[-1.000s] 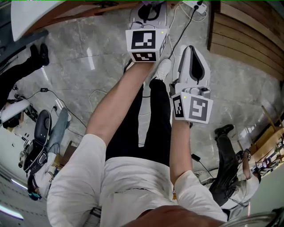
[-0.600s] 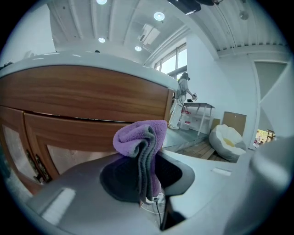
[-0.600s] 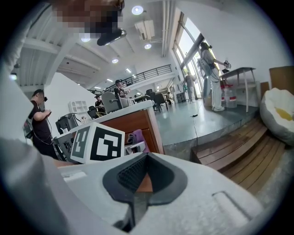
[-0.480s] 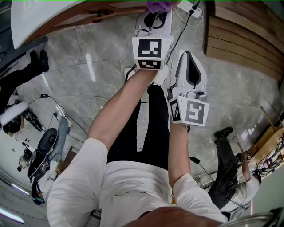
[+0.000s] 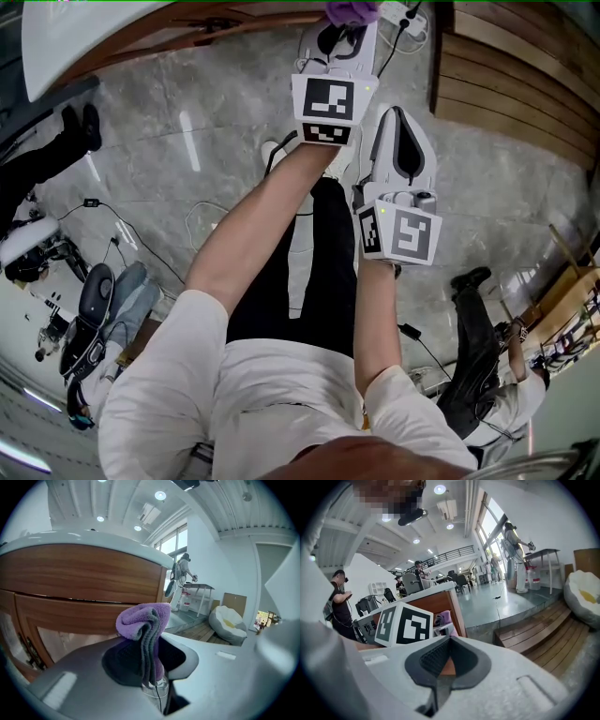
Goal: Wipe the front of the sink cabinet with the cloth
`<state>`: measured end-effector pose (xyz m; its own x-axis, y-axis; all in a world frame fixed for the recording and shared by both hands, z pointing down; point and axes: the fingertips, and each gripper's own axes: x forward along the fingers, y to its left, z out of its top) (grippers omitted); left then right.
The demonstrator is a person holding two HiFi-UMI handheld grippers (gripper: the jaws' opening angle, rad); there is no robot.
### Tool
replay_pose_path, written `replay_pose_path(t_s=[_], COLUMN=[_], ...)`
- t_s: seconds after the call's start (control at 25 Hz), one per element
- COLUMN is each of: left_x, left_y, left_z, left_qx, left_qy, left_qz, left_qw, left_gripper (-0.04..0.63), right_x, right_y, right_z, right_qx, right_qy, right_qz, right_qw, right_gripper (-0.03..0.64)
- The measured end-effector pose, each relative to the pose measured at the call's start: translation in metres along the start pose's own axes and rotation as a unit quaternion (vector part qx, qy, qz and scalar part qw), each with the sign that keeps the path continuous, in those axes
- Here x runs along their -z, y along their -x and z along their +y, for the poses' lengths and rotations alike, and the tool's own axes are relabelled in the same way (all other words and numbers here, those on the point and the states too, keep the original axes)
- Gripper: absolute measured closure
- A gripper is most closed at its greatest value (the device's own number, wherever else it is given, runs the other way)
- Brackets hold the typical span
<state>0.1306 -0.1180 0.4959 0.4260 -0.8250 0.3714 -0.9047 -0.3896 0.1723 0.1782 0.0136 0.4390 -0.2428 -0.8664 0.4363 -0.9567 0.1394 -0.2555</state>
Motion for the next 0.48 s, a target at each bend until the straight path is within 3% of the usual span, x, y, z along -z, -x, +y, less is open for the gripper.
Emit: replay_pose_path(t_s=[0.48], left_x=[0.012], left_y=[-0.006], left_z=[-0.008], left_qx=[0.024], left_qy=[-0.016], left_qz=[-0.001], left_qw=[0.9996], left_gripper=[0.518], right_x=[0.002], right_y=[-0.004], right_z=[-0.003], right_qx=[0.007], right_qy=[-0.001], right_qz=[0.001], right_qw=[1.0], right_gripper=[0.62])
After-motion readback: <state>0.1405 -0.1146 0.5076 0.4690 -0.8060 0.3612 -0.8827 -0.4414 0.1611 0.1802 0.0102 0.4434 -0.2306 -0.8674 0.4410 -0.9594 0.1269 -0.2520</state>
